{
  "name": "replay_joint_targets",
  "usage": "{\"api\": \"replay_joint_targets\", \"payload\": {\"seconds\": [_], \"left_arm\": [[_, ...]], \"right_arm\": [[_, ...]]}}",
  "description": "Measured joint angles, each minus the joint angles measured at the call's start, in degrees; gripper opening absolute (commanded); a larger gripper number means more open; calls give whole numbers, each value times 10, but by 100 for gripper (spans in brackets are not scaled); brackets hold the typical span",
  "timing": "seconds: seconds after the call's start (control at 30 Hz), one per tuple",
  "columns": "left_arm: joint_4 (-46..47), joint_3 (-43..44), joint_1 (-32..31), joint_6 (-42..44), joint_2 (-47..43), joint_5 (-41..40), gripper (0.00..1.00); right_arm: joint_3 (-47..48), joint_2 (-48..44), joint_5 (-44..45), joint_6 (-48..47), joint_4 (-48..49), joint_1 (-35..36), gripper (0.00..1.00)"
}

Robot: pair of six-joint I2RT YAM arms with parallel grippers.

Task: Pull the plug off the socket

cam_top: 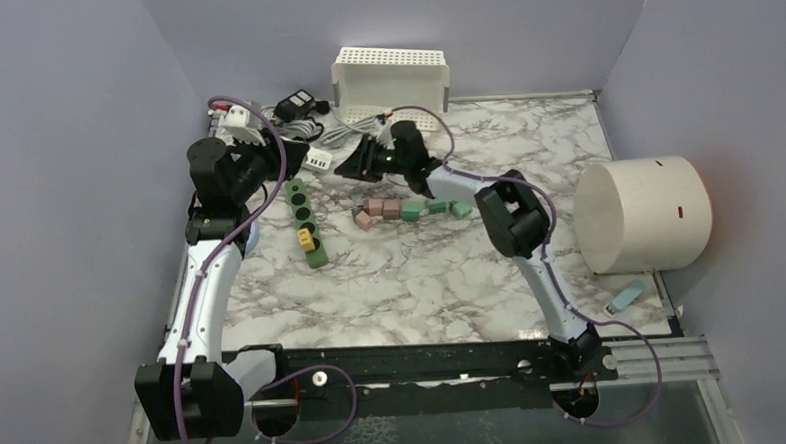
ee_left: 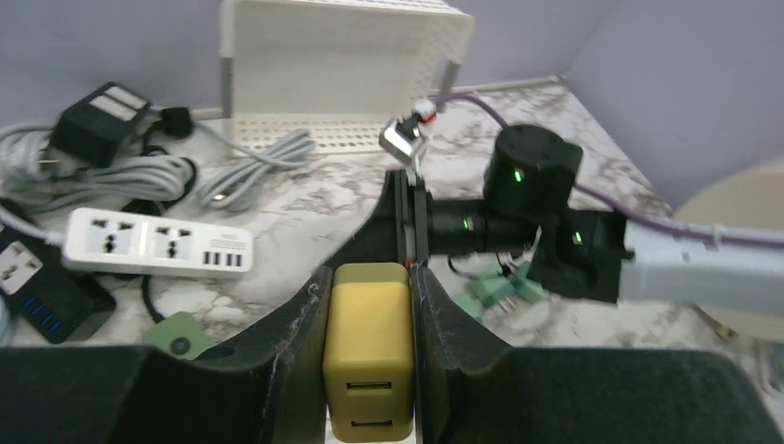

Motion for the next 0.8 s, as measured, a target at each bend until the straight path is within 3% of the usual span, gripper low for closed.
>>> {"api": "replay_joint_targets", "payload": {"seconds": [0.17,0.27,0.43,0.63,0.8], "left_arm": [[1,-48,-16,-6,-56,108,0],[19,-119,-61,-29,-48,143,0],[97,-224,-181,-101,70,146,0],[193,-203,-253,-155,215,137,0],[263,-152,-277,-192,333,137,23]], "right_arm": [[-170,-140,78,20,58,-89,46],[-285,-224,107,31,103,-147,47],[-422,-330,162,13,123,-208,48],[-492,-387,169,-12,137,-193,52],[-527,-388,165,-23,142,-188,59]]}}
